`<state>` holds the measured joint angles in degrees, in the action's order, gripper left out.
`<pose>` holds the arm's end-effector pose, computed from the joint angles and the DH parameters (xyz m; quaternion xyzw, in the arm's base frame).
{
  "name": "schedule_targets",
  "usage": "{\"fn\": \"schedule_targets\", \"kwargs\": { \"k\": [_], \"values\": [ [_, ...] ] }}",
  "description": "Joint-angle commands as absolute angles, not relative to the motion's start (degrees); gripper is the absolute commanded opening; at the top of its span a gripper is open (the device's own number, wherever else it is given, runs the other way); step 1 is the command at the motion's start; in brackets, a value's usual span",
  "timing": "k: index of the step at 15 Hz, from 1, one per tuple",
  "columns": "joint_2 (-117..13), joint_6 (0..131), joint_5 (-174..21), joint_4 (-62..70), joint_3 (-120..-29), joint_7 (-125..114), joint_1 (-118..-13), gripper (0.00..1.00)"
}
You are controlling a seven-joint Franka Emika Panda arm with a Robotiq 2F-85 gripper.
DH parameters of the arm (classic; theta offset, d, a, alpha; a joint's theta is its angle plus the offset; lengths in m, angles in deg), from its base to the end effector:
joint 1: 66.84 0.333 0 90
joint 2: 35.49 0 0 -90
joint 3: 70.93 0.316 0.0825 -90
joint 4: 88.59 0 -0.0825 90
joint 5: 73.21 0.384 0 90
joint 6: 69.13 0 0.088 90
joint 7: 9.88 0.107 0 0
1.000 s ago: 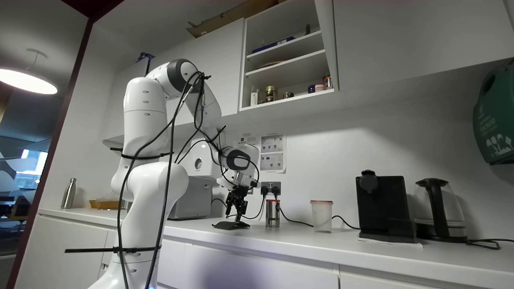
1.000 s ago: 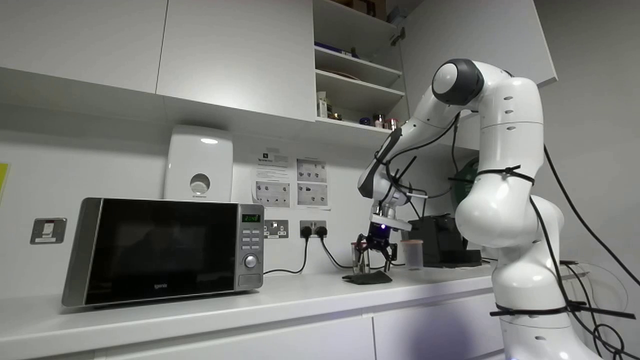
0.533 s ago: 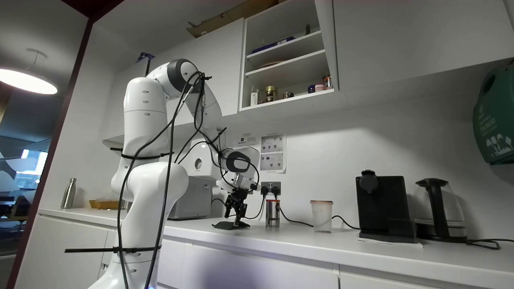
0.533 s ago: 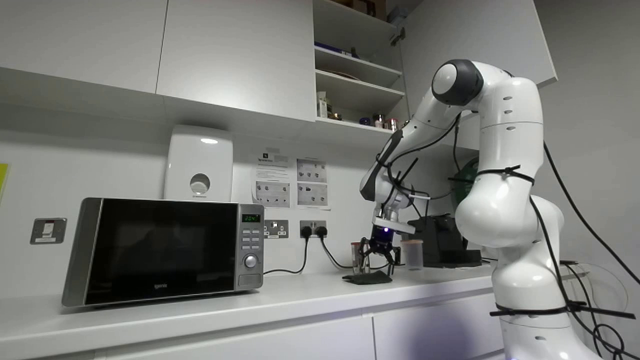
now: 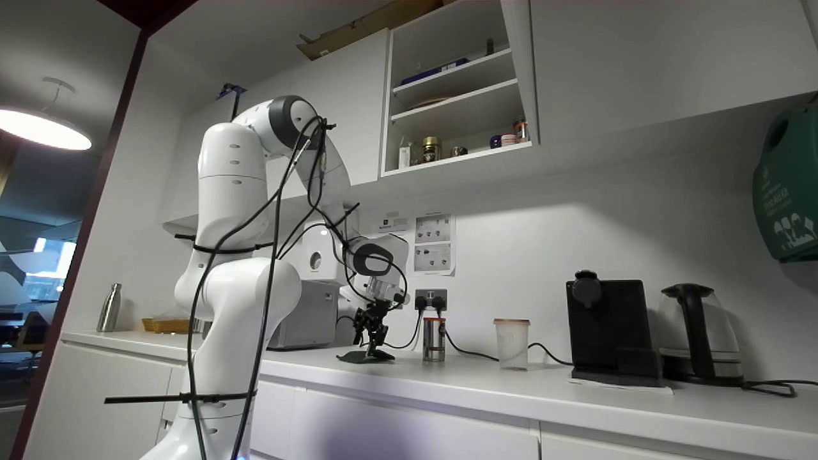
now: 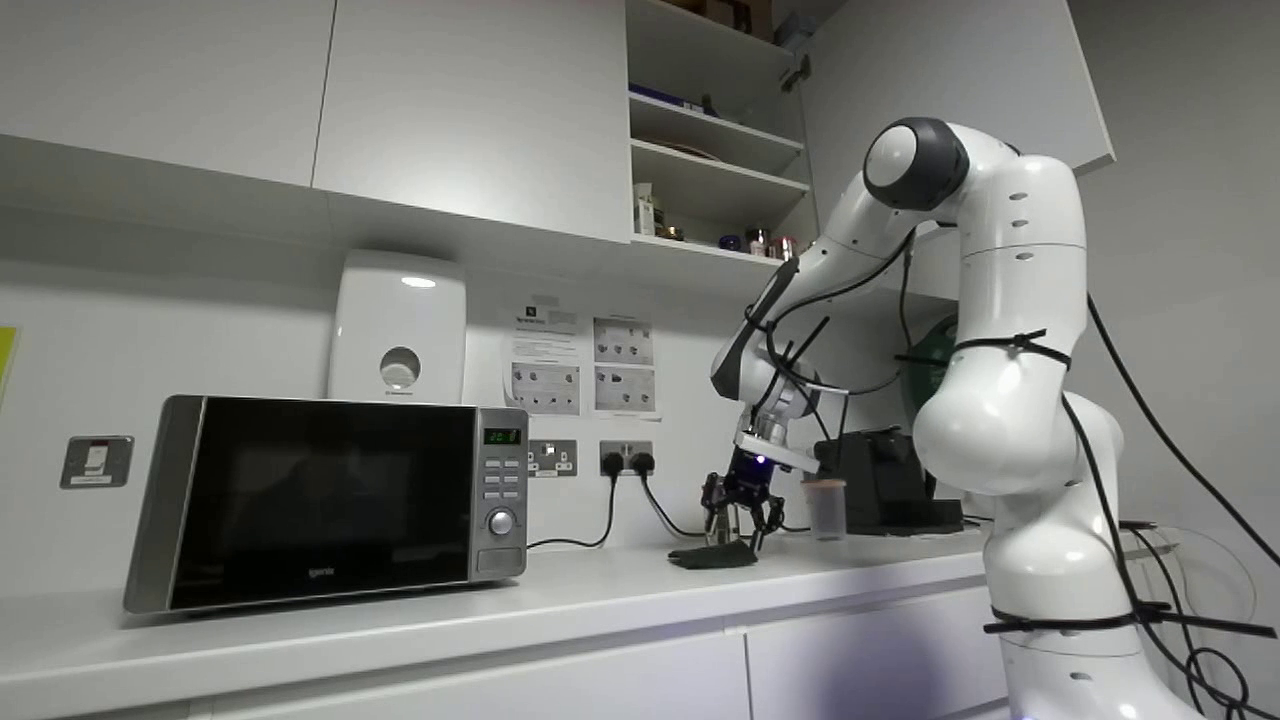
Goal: Wipe the top of the microwave with the grey object
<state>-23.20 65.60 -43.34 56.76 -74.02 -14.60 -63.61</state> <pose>0.4426 0.0084 0.3543 -0.9718 0.1371 -0.0204 0.1906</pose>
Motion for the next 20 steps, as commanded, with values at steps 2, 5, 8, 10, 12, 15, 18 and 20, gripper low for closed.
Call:
{"fn": "schedule_targets", "kwargs": {
  "k": [2,5,8,10,12,15,18,20],
  "values": [
    [-23.7,69.0,-36.0,56.7,-73.7,-20.8,-61.5,0.43],
    [-23.5,69.7,-32.5,56.9,-73.6,-23.6,-61.1,0.21],
    [-23.3,69.8,-29.9,57.1,-73.6,-25.9,-61.3,0.01],
    [-23.3,69.7,-28.7,57.1,-73.5,-26.8,-61.4,0.00],
    [-23.4,69.6,-27.9,57.1,-73.4,-27.4,-61.5,0.00],
    [-23.4,69.6,-28.2,56.8,-73.1,-27.2,-61.7,0.00],
    [-23.6,69.3,-31.0,55.2,-72.0,-25.6,-61.6,0.00],
    [-23.6,68.8,-33.9,53.1,-70.8,-24.3,-61.4,0.00]
  ]
}}
